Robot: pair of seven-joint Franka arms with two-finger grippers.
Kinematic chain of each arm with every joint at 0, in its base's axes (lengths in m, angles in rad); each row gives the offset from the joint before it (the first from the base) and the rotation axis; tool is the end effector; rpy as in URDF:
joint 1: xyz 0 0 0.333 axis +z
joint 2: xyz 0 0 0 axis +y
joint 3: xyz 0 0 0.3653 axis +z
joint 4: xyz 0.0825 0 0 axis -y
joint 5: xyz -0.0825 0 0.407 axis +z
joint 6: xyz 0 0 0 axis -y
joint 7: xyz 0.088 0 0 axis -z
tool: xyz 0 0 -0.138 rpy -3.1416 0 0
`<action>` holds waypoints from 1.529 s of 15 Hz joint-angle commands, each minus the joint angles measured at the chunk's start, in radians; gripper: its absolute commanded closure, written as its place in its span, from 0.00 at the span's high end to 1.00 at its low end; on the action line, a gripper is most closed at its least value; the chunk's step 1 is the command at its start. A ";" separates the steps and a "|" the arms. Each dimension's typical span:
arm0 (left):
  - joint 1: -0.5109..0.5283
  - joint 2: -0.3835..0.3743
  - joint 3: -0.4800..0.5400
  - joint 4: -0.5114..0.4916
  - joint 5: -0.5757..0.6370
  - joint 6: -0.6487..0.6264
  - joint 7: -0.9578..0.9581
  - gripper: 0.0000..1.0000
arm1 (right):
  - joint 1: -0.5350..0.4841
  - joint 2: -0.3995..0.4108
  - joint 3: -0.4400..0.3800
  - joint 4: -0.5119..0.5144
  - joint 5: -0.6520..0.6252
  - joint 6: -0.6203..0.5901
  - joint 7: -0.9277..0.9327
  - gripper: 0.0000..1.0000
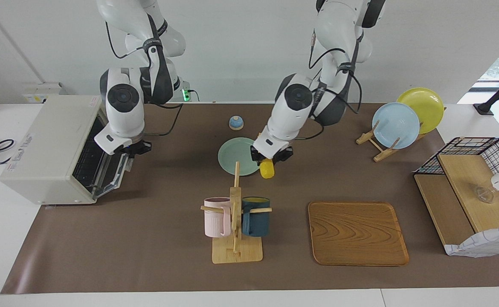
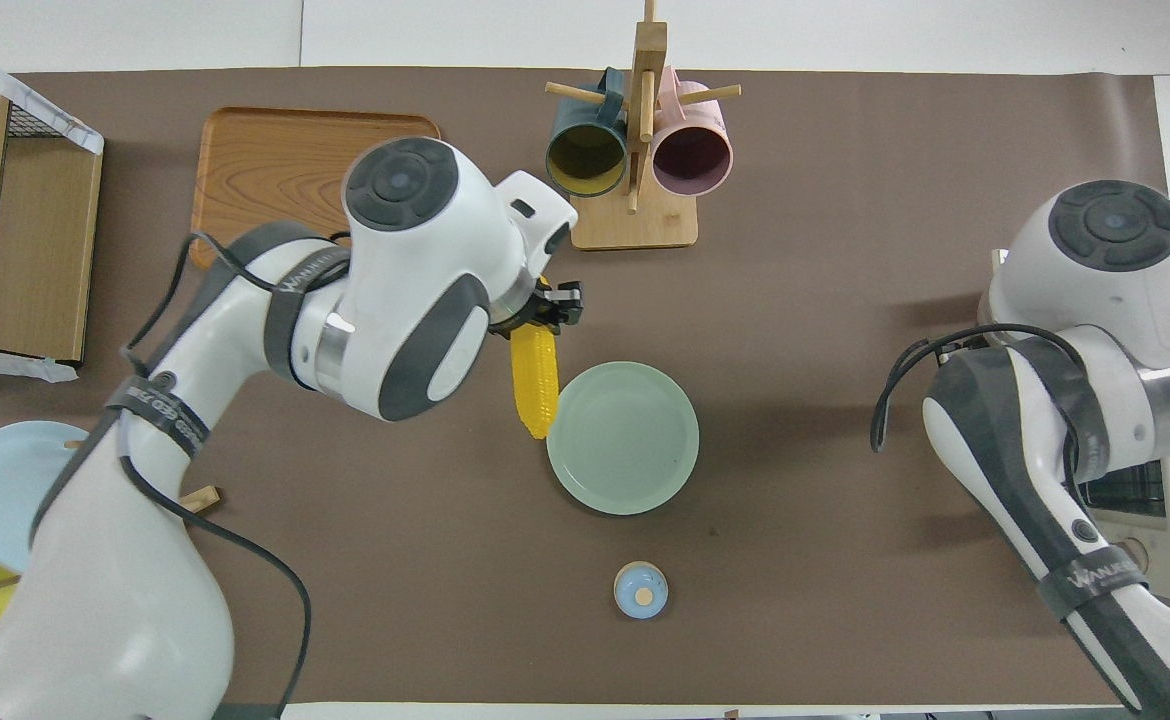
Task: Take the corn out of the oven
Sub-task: 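Carry the corn onto the wooden tray with the left gripper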
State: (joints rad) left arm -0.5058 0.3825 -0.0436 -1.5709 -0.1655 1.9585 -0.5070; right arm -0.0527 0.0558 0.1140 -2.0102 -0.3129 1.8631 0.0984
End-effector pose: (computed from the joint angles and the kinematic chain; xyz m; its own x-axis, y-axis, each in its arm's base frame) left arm 0.5998 -0.3810 0.4298 0.9965 0.0169 -0.0823 0.0290 -0.9886 0.1475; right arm 0.5619 0.0009 0.4240 0.9810 0.0560 -0.1859 0.1083 -0.9525 0.2845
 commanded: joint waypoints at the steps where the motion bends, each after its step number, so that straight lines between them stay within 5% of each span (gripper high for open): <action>1: 0.091 0.036 -0.007 0.031 0.052 -0.026 0.024 0.00 | -0.108 -0.014 -0.014 -0.027 -0.045 -0.004 -0.116 0.00; 6: 0.210 0.240 -0.002 0.320 0.083 -0.096 0.073 0.00 | -0.160 -0.036 -0.014 -0.027 -0.041 -0.031 -0.164 0.00; 13: 0.317 0.320 -0.001 0.342 0.116 0.017 0.272 0.00 | -0.161 -0.083 -0.011 0.066 -0.023 -0.195 -0.210 0.00; 20: 0.320 0.507 0.011 0.581 0.155 0.002 0.271 0.00 | -0.156 -0.129 -0.008 0.172 0.253 -0.206 -0.250 0.05; 22: 0.320 0.550 0.018 0.623 0.155 -0.009 0.272 0.00 | -0.159 -0.128 -0.010 0.177 0.273 -0.244 -0.244 0.22; 23: 0.319 0.559 0.018 0.629 0.153 -0.010 0.272 0.00 | -0.158 -0.129 -0.011 0.195 0.313 -0.278 -0.240 0.41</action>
State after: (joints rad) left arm -0.1847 0.8776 -0.0316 -1.0380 -0.0321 1.9813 -0.2433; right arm -0.2021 -0.0834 0.1003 -1.8461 -0.0551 1.6390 -0.1525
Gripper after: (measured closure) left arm 0.493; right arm 0.868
